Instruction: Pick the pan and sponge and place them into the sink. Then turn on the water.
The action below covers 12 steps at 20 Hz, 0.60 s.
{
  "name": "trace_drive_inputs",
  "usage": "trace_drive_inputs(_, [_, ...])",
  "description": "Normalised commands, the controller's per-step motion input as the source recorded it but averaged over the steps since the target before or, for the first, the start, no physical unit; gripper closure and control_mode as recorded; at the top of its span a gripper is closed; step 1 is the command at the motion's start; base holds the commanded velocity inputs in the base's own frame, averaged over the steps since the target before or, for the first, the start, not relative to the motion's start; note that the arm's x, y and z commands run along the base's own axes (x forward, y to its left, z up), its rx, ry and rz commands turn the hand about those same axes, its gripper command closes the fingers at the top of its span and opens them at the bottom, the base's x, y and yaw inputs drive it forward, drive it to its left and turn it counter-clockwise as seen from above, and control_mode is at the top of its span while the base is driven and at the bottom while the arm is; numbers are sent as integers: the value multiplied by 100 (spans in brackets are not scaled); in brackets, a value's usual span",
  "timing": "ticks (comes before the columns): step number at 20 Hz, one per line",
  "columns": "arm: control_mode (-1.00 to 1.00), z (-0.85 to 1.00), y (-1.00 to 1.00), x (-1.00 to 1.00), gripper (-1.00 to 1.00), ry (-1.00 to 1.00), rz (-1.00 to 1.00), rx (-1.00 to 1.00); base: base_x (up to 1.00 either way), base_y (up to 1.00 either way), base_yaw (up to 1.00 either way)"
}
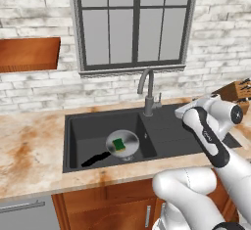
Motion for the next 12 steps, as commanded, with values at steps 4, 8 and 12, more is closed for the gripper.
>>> trace_drive_inputs(4, [-100,-25,-22,17,-100,-1,0,-2,0,0,0])
trace_drive_inputs(8, [-100,-29,-21,29,-100,0,0,-1,0,0,0])
trace_drive_inputs(12, [-100,-19,-20,41,-100,0,0,0,0,0,0])
